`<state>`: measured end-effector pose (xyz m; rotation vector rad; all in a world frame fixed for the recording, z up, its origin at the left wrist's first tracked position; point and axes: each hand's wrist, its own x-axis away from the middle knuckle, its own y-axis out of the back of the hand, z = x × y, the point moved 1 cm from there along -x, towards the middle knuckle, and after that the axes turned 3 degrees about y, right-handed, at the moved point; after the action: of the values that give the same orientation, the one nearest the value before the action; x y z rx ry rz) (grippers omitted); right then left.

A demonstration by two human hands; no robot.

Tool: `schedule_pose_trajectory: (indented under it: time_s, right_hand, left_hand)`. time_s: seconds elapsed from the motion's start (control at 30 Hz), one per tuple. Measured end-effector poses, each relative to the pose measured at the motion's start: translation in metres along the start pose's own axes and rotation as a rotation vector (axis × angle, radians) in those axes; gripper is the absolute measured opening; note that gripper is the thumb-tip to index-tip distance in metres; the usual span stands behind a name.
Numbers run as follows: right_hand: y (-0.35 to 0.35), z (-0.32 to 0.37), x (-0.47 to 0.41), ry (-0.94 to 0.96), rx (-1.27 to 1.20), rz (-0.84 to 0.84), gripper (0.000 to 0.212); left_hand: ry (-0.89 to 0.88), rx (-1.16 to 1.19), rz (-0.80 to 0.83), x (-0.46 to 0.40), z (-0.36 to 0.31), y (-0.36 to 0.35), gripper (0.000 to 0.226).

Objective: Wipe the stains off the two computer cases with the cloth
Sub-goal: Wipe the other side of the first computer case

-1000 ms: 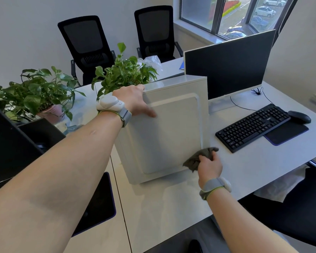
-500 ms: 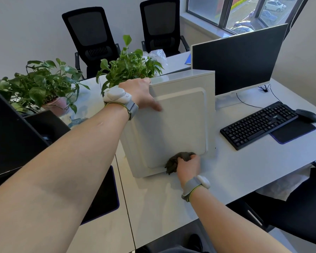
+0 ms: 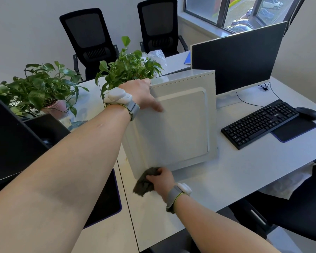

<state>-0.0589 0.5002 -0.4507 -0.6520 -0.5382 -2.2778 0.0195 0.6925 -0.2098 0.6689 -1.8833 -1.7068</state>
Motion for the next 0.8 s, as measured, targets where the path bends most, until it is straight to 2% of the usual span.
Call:
schedule_pose_trajectory:
  time_s: [0.1,0.17,0.2,0.4,0.53,0.57,0.67,0.73,0.8]
  right_hand:
    - [-0.018,0.017,0.006,-0.049,-0.394,0.115,0.031]
    - [-0.016,0.027,0.004,-0.112,-0.635,0.082,0.025]
    - [-0.013,0.028,0.000,-0.137,-0.673,0.034,0.023]
    - [0.054,0.004,-0.012,-0.222,-0.671,-0.286,0.020]
    - [0.137,-0.006,-0.032,-0.194,-0.705,-0.431,0.046]
    - [0.153,-0.003,-0.041,-0.174,-0.707,-0.499,0.046]
    - [0.187,0.008,-0.065,-0.099,-0.692,-0.728,0.022]
    - [0.189,0.009,-0.065,-0.074,-0.668,-0.750,0.010]
    - [0.179,-0.003,-0.059,-0.100,-0.586,-0.677,0.028]
  left_hand:
    - [0.000,0.003,0.006,0.000,0.003,0.000,0.095]
    - [-0.008,0.001,0.001,0.001,0.002,0.000,0.095]
    - [-0.012,0.001,0.000,0.001,0.002,0.000,0.095]
    - [-0.022,-0.014,-0.022,0.001,0.002,-0.002,0.092]
    - [-0.026,-0.005,-0.017,0.000,0.001,-0.003,0.091]
    - [-0.023,-0.003,-0.013,0.000,0.002,-0.003,0.092]
    - [-0.014,0.008,-0.001,-0.001,0.002,-0.001,0.092]
    - [-0.012,0.008,0.000,-0.001,0.002,0.000,0.092]
    - [-0.012,0.001,0.001,-0.002,0.002,0.000,0.092]
